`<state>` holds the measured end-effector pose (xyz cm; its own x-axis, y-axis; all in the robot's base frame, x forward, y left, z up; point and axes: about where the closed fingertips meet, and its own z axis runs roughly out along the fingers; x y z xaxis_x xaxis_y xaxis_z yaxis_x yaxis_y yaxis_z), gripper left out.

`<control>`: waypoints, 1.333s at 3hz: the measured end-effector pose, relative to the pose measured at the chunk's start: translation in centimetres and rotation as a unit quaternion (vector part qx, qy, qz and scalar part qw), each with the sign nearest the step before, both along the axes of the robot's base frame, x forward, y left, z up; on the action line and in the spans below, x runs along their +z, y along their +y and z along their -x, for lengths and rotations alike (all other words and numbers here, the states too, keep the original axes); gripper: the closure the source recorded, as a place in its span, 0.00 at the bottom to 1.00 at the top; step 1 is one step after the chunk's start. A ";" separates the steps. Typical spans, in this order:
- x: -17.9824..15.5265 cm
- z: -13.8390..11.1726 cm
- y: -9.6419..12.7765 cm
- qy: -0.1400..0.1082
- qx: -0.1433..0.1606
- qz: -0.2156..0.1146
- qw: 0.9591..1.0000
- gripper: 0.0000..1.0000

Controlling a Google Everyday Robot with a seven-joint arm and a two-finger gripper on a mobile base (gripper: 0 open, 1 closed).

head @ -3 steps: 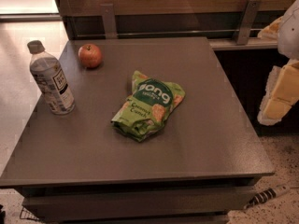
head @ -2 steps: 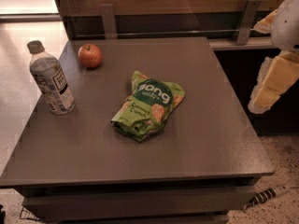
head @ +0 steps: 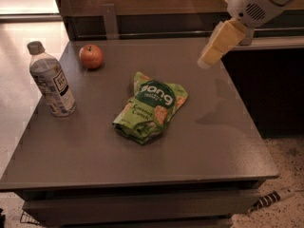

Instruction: Pick apple

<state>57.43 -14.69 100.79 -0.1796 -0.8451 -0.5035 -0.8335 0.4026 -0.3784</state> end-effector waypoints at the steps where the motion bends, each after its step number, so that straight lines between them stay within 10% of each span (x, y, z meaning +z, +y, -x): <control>1: 0.5 -4.7 4.4 -0.021 0.016 -0.093 0.995 0.00; 2: 0.1 -7.9 9.3 -0.022 0.040 -0.188 0.981 0.00; 4: -1.5 -10.6 11.9 -0.031 0.049 -0.185 0.981 0.00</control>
Offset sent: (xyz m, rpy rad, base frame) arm 0.1077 0.1323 0.0031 0.5576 -0.0550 0.1271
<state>68.01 -2.82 99.32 -0.0666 -0.6148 -0.7859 -0.8553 0.4409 -0.2724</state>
